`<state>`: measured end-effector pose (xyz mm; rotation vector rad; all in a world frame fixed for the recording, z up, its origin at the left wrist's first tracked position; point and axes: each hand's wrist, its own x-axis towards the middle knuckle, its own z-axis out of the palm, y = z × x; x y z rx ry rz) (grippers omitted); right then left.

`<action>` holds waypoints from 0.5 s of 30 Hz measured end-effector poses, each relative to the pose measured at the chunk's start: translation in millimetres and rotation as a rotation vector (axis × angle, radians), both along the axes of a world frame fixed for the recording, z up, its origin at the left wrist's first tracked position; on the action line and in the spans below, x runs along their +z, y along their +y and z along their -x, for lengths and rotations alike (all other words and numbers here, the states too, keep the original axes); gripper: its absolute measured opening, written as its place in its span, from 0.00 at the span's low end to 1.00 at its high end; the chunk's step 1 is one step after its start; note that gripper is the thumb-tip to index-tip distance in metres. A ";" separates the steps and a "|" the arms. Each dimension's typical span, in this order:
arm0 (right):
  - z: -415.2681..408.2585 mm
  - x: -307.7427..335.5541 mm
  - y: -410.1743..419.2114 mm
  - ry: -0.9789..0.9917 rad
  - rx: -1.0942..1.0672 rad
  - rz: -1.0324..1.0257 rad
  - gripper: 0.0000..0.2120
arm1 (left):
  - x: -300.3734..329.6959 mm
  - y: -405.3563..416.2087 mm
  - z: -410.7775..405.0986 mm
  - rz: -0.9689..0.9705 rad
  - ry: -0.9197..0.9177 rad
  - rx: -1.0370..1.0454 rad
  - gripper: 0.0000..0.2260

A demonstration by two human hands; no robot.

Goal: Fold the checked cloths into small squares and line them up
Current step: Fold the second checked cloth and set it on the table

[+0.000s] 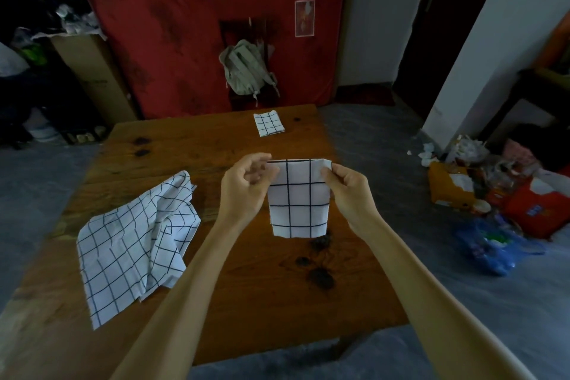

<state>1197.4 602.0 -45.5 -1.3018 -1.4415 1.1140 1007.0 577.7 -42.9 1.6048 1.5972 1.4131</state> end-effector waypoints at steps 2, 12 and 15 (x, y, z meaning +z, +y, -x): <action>-0.9 0.5 -1.0 -0.041 0.047 -0.040 0.10 | 3.0 1.9 -2.7 -0.058 0.146 -0.014 0.21; 5.1 0.7 0.3 -0.330 0.263 -0.196 0.08 | 4.5 8.1 -25.4 -0.223 0.441 -0.214 0.06; 5.7 0.8 -0.2 -0.366 0.290 -0.184 0.12 | 5.8 5.2 -24.0 -0.233 0.376 -0.208 0.05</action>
